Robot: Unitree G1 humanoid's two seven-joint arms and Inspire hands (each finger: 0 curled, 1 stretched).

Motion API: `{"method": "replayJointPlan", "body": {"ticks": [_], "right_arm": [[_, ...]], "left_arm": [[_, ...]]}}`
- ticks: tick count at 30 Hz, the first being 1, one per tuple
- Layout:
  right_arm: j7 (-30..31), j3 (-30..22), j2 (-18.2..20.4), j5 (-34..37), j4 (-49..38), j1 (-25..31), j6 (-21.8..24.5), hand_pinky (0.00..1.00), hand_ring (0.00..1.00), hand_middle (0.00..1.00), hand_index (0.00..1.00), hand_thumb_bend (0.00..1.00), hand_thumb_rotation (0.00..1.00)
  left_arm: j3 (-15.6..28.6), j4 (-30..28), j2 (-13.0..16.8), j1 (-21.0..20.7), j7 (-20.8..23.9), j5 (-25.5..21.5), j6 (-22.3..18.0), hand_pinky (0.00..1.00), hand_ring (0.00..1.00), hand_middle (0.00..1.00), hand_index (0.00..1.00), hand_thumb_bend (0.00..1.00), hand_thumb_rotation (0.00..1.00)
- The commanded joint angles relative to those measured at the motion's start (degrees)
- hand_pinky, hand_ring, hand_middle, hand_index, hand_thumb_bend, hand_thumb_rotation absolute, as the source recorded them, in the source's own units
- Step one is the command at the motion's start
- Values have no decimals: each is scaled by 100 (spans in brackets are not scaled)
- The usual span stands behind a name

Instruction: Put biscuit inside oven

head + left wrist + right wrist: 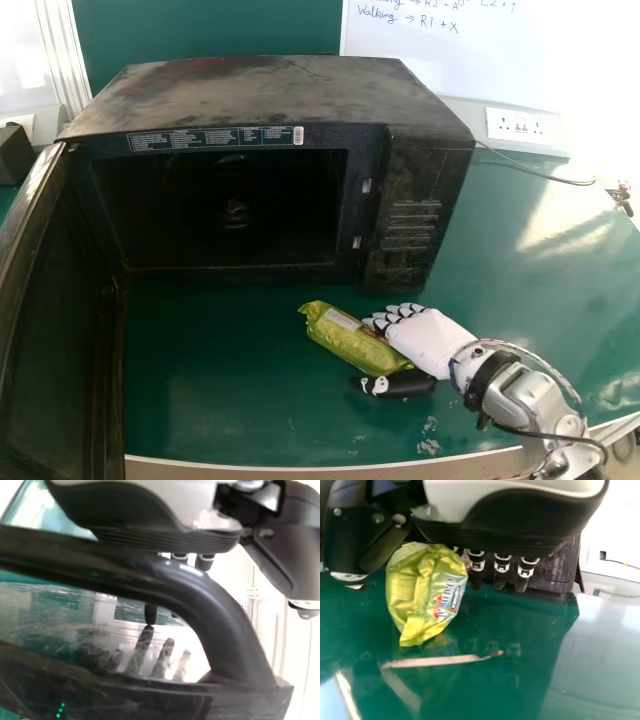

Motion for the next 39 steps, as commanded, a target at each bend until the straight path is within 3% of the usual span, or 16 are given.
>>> {"method": "replayJointPlan", "body": {"ticks": [1, 7, 12, 16, 39], "right_arm": [[4, -66, -162, 47, -34, 58, -137, 100, 100, 100, 100, 87, 93], [75, -150, -300, 142, -20, 94, -274, 100, 100, 100, 100, 87, 92], [59, -199, -322, 173, -25, 117, -315, 100, 100, 100, 100, 81, 84], [-1, -223, -303, 195, 41, 111, -354, 100, 100, 100, 100, 83, 78], [-168, 380, 410, -370, 812, -691, 69, 100, 100, 100, 100, 84, 87]], "left_arm": [[-73, -72, -121, 123, -23, 31, -77, 64, 70, 82, 84, 87, 58], [-138, -91, -165, 205, -30, 137, -167, 66, 72, 83, 84, 87, 58], [-62, -119, -292, 184, 5, 936, -677, 67, 72, 83, 84, 86, 57], [-205, -106, -301, 239, 52, 1112, -885, 67, 72, 83, 84, 86, 55], [-511, -48, -172, 543, 33, 678, -949, 67, 73, 84, 85, 80, 60]]}}
